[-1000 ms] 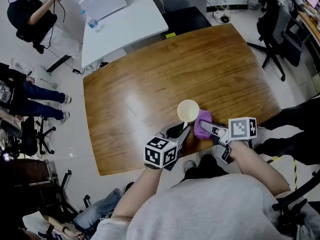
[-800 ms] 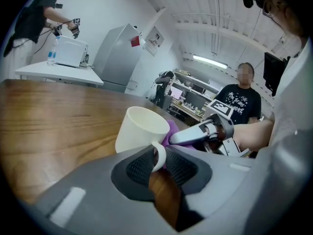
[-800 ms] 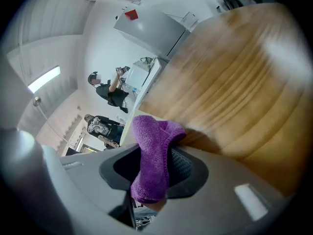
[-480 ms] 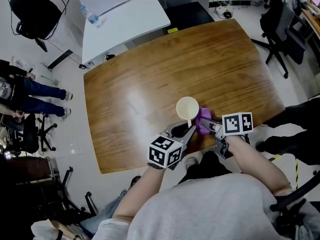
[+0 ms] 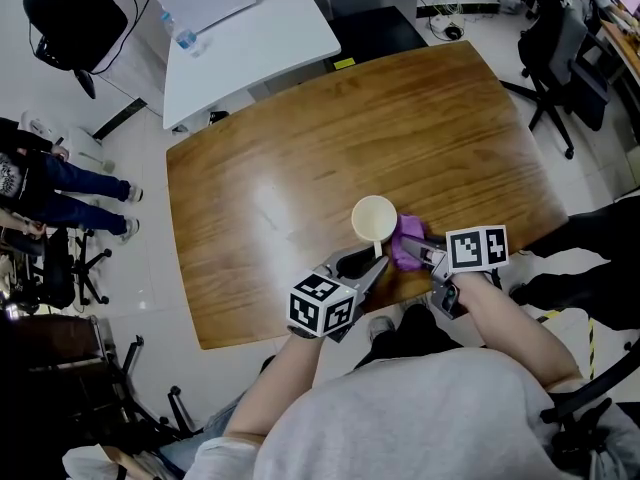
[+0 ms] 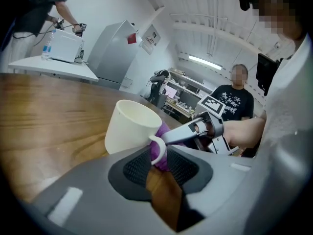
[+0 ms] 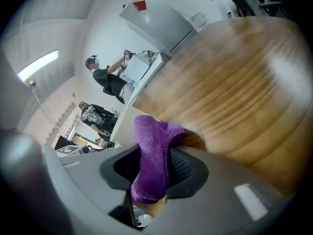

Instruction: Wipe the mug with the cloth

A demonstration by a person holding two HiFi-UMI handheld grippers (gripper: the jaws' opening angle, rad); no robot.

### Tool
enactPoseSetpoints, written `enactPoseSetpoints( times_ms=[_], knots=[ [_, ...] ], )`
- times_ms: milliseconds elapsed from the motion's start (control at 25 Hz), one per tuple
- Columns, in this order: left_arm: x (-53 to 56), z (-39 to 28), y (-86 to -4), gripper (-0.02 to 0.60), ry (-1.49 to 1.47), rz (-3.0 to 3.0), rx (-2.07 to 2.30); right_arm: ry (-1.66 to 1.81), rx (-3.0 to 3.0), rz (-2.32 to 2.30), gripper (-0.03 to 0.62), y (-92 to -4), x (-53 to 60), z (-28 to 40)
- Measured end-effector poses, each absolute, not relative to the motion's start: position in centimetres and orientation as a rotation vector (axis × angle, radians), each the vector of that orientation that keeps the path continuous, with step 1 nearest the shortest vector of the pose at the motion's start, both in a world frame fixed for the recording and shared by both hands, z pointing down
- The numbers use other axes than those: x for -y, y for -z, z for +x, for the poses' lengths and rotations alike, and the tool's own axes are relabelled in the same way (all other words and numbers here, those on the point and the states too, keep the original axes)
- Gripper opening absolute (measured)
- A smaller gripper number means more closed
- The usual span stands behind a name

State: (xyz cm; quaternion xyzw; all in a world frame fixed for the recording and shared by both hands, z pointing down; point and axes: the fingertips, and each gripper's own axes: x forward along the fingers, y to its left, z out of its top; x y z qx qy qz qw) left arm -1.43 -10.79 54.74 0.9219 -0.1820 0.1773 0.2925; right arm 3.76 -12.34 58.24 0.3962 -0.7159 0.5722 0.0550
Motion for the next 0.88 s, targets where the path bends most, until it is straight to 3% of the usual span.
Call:
enactPoseSetpoints(
  times_ms=[480,800,880],
  knots=[
    [10.4,-4.6,-53.7,0.101,-0.391,2.454,0.543,-1.663,2.235,1.241,0.135,-55.0,11.1,5.6],
    [6.8,-8.3,-47.0,0.002,-0.123,2.466,0.495,-1.32,2.528,1.067,0.135,-45.8,5.9,3.6],
    [4.8,-9.1,-44.9,0.002,-0.097,2.473,0.493,-1.229,2.556,1.02,0.135,-44.0,3.8,3.1]
  ],
)
